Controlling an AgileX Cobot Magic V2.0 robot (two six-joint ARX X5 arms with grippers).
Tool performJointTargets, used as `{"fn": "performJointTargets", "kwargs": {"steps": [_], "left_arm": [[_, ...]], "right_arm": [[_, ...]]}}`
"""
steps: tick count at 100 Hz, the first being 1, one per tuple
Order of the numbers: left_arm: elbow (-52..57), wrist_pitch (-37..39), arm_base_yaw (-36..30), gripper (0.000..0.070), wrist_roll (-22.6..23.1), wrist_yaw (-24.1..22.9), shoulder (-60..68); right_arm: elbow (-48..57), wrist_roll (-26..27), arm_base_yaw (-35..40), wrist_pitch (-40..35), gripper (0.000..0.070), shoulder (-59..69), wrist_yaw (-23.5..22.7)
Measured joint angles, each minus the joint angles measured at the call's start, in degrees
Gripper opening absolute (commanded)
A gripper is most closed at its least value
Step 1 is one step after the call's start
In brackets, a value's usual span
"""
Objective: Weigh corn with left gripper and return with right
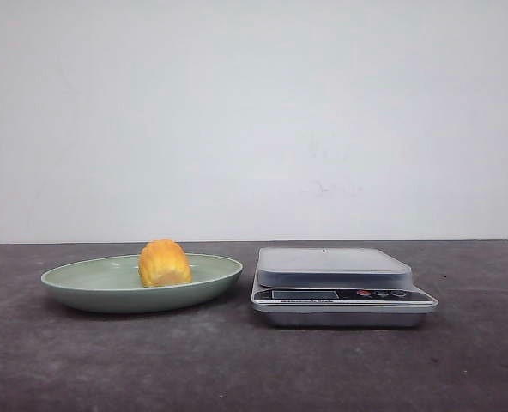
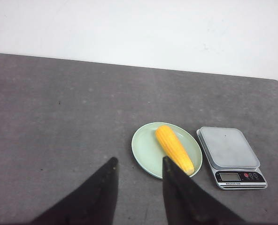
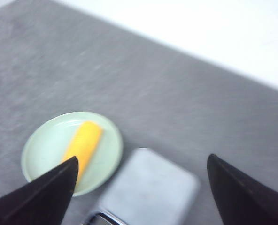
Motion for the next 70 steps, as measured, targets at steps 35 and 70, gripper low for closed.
{"fn": "performJointTargets", "kwargs": {"steps": [35,70], "left_arm": [[0.0,0.0,0.0,0.0161,0.0,0.0,0.0],[0.0,0.3,0.0,0.0162,0.0,0.0,0.0]], "right_arm": [[0.2,2.4,0.1,-17.6,0.0551,-22.8,11.8],[-12.4,6.9,0.1,-13.2,0.0550,-35.2,12.3]]}}
